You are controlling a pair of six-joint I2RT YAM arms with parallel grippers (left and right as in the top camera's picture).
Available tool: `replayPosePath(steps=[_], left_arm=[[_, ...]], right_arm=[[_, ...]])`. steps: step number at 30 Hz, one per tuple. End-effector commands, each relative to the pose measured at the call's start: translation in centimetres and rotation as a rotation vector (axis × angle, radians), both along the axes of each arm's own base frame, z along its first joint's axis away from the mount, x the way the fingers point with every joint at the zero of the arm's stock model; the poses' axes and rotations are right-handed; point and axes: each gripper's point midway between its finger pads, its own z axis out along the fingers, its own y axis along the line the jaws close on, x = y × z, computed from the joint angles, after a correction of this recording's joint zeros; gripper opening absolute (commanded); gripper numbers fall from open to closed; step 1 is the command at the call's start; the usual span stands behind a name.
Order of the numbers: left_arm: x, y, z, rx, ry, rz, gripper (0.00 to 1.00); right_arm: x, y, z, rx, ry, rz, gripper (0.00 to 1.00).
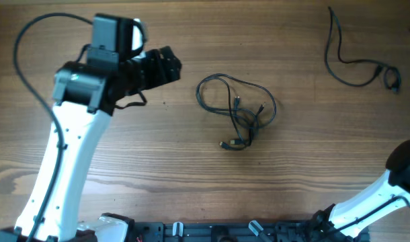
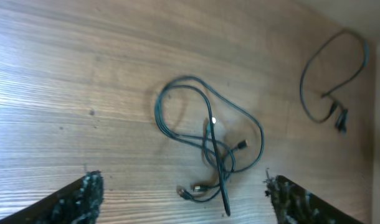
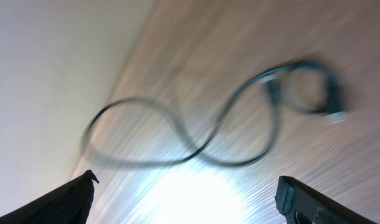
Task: Untangle cables
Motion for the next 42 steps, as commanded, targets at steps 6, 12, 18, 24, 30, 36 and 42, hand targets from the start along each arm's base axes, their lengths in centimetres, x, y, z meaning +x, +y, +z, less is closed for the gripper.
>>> replayPosePath(steps=[6,12,18,24,30,36,42], left_arm=[[0.4,-9.2,-8.3,-0.003,0.220,-0.058,0.72],[-0.9,-14.4,-12.9,0.014,0.311,-0.100,0.64],[-3.0,-17.7,-17.6,0.068,0.404,-0.141,0.46],[-3.8,-18.7,-18.8,0.086,0.418,-0.166,0.41],[-2.7,-16.1,-19.3,0.210,0.371,-0.099,0.54],[0.2,-13.5,-19.2,0.283,0.282,-0.004,0.69],[-0.5,-13.9,-20.6,0.281,0.291,-0.021,0.60]], right_arm=[[0.9,9.8,2.8,-0.056,-0.029,0.300,0.97],[1.2,11.2,2.4,-0.100,-0.004,0.344,0.99],[0.8,11.1,2.0,-0.107,0.023,0.338,0.99],[0.7,11.1,2.0,-0.117,0.023,0.355,0.99],[0.6,11.2,1.9,-0.116,0.026,0.356,0.99],[0.6,11.1,1.9,-0.118,0.027,0.354,0.99],[0.6,11.1,1.9,-0.121,0.027,0.356,0.99]])
